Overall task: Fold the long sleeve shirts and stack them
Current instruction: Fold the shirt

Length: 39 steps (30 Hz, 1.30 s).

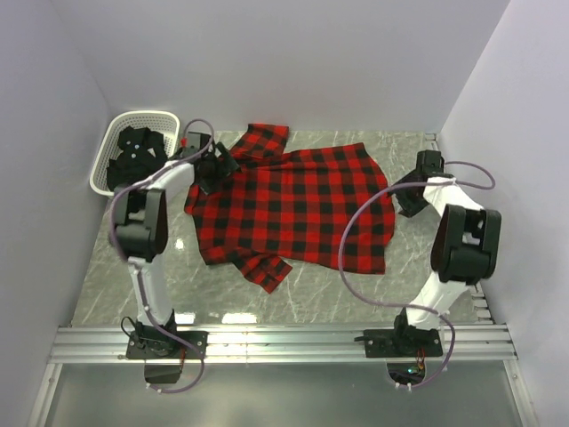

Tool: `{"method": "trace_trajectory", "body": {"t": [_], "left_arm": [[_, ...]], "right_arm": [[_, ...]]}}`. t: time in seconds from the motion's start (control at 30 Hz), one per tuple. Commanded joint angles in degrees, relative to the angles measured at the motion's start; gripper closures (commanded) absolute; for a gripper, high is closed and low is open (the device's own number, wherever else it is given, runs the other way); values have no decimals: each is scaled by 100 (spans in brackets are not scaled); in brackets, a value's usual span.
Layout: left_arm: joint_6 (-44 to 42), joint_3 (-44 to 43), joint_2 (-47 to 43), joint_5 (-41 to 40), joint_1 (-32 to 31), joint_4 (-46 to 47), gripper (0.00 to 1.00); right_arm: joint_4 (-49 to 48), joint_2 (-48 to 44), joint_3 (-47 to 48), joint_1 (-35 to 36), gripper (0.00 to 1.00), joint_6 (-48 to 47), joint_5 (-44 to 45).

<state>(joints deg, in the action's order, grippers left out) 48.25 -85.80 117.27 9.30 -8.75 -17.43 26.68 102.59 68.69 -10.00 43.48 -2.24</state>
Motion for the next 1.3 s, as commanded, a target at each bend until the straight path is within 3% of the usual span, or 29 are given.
{"method": "trace_trajectory", "body": {"t": [0.0,0.1,0.13,0.2,0.37,0.57,0.73,0.9,1.2,1.27], "left_arm": [[-167,562,-1678,-621,-4,240,1],[-149,1336,-2742,-1165,-4,4,1],[-158,1512,-2980,-1289,-4,-215,1],[-114,2118,-3665,-1413,-4,-392,1],[368,3908,-5246,-1344,5,-735,2],[650,5204,-6224,-1141,5,-973,4],[730,5801,-6392,-983,5,-877,6],[712,5970,-6006,-746,-30,-473,13],[686,5882,-5426,-570,-372,-138,32],[721,5899,-5399,-596,-381,-138,40]], "right_arm": [[92,-1116,-249,235,33,-130,488],[215,-1976,-724,297,20,-138,365],[267,-2145,-934,297,10,-165,339],[443,-2626,-1154,306,6,-279,242],[522,-3971,-2226,314,7,-481,-163],[664,-4966,-3369,323,16,-613,-373],[514,-5477,-4177,323,17,-613,-576],[382,-5346,-4249,332,20,-552,-611],[5,-5056,-4416,323,23,-473,-690],[-22,-5012,-4443,323,23,-481,-708]]}}
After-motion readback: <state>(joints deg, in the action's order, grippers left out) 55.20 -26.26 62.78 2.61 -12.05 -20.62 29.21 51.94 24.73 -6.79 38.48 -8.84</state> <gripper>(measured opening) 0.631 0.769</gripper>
